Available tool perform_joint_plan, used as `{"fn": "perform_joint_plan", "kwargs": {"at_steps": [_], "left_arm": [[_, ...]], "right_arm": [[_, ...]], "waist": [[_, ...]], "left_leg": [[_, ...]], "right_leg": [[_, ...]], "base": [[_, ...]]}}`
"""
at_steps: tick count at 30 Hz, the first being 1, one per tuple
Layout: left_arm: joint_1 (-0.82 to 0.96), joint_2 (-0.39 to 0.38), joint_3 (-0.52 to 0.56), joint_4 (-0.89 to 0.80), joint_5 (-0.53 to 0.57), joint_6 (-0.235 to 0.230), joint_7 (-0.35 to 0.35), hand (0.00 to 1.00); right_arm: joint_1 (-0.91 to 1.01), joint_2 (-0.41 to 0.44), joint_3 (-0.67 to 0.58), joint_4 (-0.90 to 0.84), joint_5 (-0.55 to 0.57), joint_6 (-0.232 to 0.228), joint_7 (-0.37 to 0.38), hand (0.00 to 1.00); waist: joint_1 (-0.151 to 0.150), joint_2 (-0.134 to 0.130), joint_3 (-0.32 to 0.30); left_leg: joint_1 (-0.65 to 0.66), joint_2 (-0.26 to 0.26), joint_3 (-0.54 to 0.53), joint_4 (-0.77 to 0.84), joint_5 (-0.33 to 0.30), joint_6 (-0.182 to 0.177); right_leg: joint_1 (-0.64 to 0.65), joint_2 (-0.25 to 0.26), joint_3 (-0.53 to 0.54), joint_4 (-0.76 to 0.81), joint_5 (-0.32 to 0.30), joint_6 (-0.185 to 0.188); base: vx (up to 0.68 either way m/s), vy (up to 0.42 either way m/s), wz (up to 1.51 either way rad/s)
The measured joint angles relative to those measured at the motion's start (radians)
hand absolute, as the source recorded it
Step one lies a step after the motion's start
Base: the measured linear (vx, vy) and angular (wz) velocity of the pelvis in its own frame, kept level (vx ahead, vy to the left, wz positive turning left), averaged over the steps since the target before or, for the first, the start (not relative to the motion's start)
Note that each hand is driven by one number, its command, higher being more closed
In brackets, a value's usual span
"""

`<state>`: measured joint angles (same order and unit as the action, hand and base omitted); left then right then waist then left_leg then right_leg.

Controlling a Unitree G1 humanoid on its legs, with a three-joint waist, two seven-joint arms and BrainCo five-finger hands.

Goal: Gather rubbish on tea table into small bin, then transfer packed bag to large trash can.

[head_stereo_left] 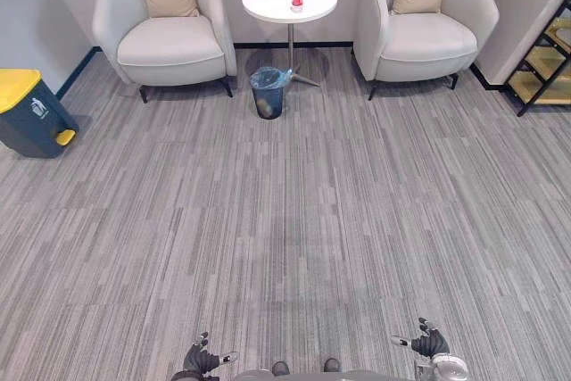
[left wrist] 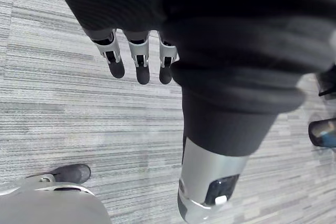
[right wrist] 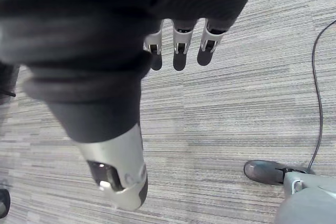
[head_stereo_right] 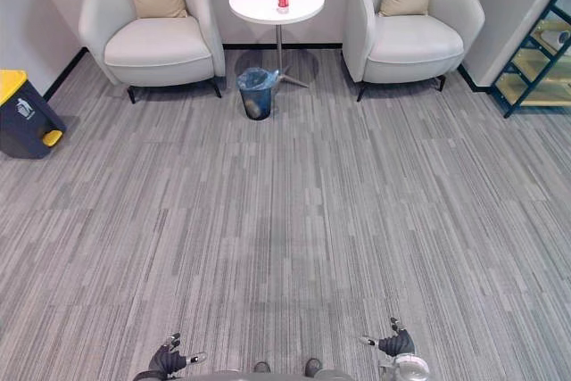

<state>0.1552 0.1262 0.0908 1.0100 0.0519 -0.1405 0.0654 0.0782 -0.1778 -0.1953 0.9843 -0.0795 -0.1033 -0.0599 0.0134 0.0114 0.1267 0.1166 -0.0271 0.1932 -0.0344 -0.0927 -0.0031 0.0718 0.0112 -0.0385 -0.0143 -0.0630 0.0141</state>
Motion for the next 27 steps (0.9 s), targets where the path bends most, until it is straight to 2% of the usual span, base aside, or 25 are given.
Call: {"fn": "perform_joint_plan", "kwargs": {"at_steps": [3, 6, 8, 9, 10, 11, 13, 15, 16, 17, 18, 19, 20, 22, 23, 24, 25, 26, 27], "left_arm": [[0.000, 0.001, -0.001, 0.000, 0.000, 0.000, 0.000, 0.00], [-0.002, 0.000, -0.002, -0.001, 0.000, 0.001, 0.000, 0.00], [-0.008, 0.005, -0.011, -0.005, 0.000, 0.001, -0.001, 0.00], [-0.010, 0.006, -0.012, -0.008, 0.000, 0.001, -0.001, 0.00], [-0.014, 0.011, -0.014, -0.014, 0.000, 0.001, -0.001, 0.00], [-0.018, 0.017, -0.019, -0.021, -0.001, 0.001, -0.001, 0.00], [-0.028, 0.037, -0.019, -0.026, -0.001, 0.002, 0.000, 0.00], [-0.031, 0.038, -0.019, -0.028, -0.001, 0.002, 0.000, 0.00], [-0.033, 0.038, -0.018, -0.028, -0.001, 0.002, 0.000, 0.00], [-0.036, 0.038, -0.018, -0.028, -0.001, 0.002, 0.000, 0.00], [-0.046, 0.037, -0.018, -0.028, -0.001, 0.002, 0.000, 0.00], [-0.045, 0.039, -0.019, -0.027, -0.001, 0.002, -0.001, 0.00], [-0.054, 0.028, -0.019, -0.022, -0.001, 0.004, -0.002, 0.00], [-0.069, 0.027, -0.017, -0.023, -0.001, 0.000, -0.006, 0.00], [-0.081, 0.024, -0.015, -0.023, -0.001, -0.001, -0.006, 0.00], [-0.087, 0.020, -0.012, -0.023, -0.001, 0.000, -0.007, 0.00], [-0.089, 0.008, -0.006, -0.026, -0.001, -0.001, -0.008, 0.00], [-0.089, 0.003, -0.005, -0.028, -0.001, -0.001, -0.008, 0.00], [-0.086, -0.005, -0.001, -0.032, -0.001, -0.001, -0.011, 0.00]], "right_arm": [[-0.017, 0.000, 0.000, 0.000, 0.000, 0.001, 0.000, 0.00], [-0.032, -0.006, -0.001, 0.000, -0.001, 0.003, 0.000, 0.00], [-0.028, -0.003, 0.000, 0.001, -0.001, 0.005, 0.000, 0.00], [-0.026, 0.000, 0.000, 0.001, -0.001, 0.005, 0.001, 0.00], [-0.018, 0.006, 0.001, 0.001, -0.001, 0.005, 0.001, 0.00], [-0.010, 0.009, 0.004, 0.000, -0.001, 0.005, 0.002, 0.00], [-0.006, 0.014, 0.018, 0.005, 0.000, 0.013, 0.010, 0.00], [-0.014, 0.004, 0.032, 0.004, 0.000, 0.014, 0.015, 0.00], [-0.019, 0.002, 0.037, 0.003, 0.000, 0.014, 0.016, 0.00], [-0.026, 0.002, 0.037, 0.003, 0.000, 0.014, 0.016, 0.00], [-0.030, 0.000, 0.037, 0.003, 0.000, 0.014, 0.016, 0.00], [-0.014, -0.001, 0.038, 0.003, 0.000, 0.014, 0.016, 0.00], [-0.009, -0.018, 0.037, 0.006, 0.000, 0.015, 0.016, 0.00], [-0.021, -0.023, 0.035, 0.000, 0.001, 0.015, 0.016, 0.00], [-0.026, -0.025, 0.035, 0.000, 0.002, 0.013, 0.016, 0.00], [-0.026, -0.025, 0.034, 0.002, 0.003, 0.013, 0.016, 0.00], [-0.019, -0.024, 0.036, 0.010, 0.011, 0.014, 0.016, 0.00], [-0.013, -0.024, 0.039, 0.007, 0.013, 0.014, 0.015, 0.00], [-0.002, -0.023, 0.049, -0.012, 0.035, 0.013, 0.012, 0.00]], "waist": [[0.002, -0.001, 0.003], [0.001, 0.007, 0.024], [0.000, 0.011, 0.039], [0.000, 0.011, 0.045], [-0.001, 0.008, 0.051], [-0.003, 0.009, 0.058], [-0.005, 0.005, 0.075], [-0.018, 0.002, 0.083], [-0.033, 0.017, 0.090], [-0.039, 0.018, 0.091], [-0.051, 0.013, 0.100], [-0.054, -0.003, 0.095], [-0.051, 0.017, 0.095], [-0.055, 0.029, 0.092], [-0.056, 0.031, 0.092], [-0.054, 0.031, 0.092], [-0.054, 0.033, 0.092], [-0.054, 0.032, 0.092], [-0.049, 0.032, 0.094]], "left_leg": [[-0.037, 0.011, 0.033, 0.042, -0.032, 0.020], [-0.062, 0.018, 0.061, 0.115, -0.085, 0.024], [-0.055, 0.015, 0.079, 0.162, -0.118, 0.032], [-0.049, 0.013, 0.082, 0.168, -0.118, 0.032], [-0.036, 0.007, 0.081, 0.175, -0.120, 0.035], [-0.018, 0.005, 0.072, 0.174, -0.135, 0.058], [0.022, -0.003, 0.053, 0.170, -0.174, 0.064], [0.057, 0.014, 0.037, 0.158, -0.184, 0.056], [0.073, 0.036, 0.024, 0.142, -0.187, 0.050], [0.078, 0.048, 0.019, 0.137, -0.189, 0.045], [0.094, 0.069, 0.004, 0.135, -0.191, 0.031], [0.109, 0.069, -0.006, 0.133, -0.195, -0.001], [0.123, 0.103, -0.019, 0.134, -0.210, -0.029], [0.105, 0.128, -0.028, 0.170, -0.189, -0.066], [0.073, 0.135, -0.036, 0.241, -0.168, -0.103], [0.052, 0.143, -0.042, 0.300, -0.157, -0.120], [-0.030, 0.176, -0.065, 0.531, -0.106, -0.182], [-0.067, 0.198, -0.073, 0.642, -0.098, -0.180], [-0.130, 0.243, -0.058, 0.843, -0.103, -0.170]], "right_leg": [[-0.036, 0.007, 0.035, 0.022, -0.004, 0.004], [-0.101, 0.006, 0.050, 0.157, -0.071, 0.018], [-0.187, -0.012, 0.033, 0.385, -0.145, 0.071], [-0.209, -0.019, 0.025, 0.447, -0.152, 0.083], [-0.257, -0.035, 0.004, 0.573, -0.152, 0.085], [-0.300, -0.050, -0.025, 0.677, -0.153, 0.087], [-0.357, -0.087, -0.080, 0.780, -0.216, 0.083], [-0.388, -0.092, -0.127, 0.738, -0.230, 0.065], [-0.412, -0.084, -0.158, 0.669, -0.223, 0.055], [-0.426, -0.076, -0.166, 0.621, -0.214, 0.049], [-0.437, -0.067, -0.178, 0.503, -0.162, 0.033], [-0.429, -0.066, -0.175, 0.376, -0.018, 0.018], [-0.411, -0.043, -0.193, 0.372, 0.040, -0.061], [-0.409, -0.030, -0.210, 0.370, 0.007, -0.084], [-0.390, -0.024, -0.216, 0.359, -0.009, -0.103], [-0.370, -0.019, -0.219, 0.344, -0.014, -0.110], [-0.277, -0.004, -0.234, 0.277, -0.023, -0.123], [-0.233, 0.003, -0.236, 0.246, -0.026, -0.125], [-0.149, 0.017, -0.241, 0.194, -0.028, -0.129]], "base": [[0.04, -0.007, -0.36], [0.10, 0.021, -0.37], [0.09, 0.058, -0.17], [0.09, 0.066, -0.02], [0.10, 0.040, 0.13], [0.17, 0.041, 0.22], [0.21, -0.014, 0.22], [0.23, -0.066, 0.24], [0.22, -0.088, 0.30], [0.31, -0.139, 0.44], [0.37, -0.175, 0.43], [0.49, -0.223, 0.38], [0.43, -0.191, 0.19], [0.42, -0.221, 0.11], [0.43, -0.242, 0.13], [0.43, -0.229, 0.25], [0.44, -0.197, 0.28], [0.50, -0.204, 0.29], [0.44, -0.168, 0.08]]}}
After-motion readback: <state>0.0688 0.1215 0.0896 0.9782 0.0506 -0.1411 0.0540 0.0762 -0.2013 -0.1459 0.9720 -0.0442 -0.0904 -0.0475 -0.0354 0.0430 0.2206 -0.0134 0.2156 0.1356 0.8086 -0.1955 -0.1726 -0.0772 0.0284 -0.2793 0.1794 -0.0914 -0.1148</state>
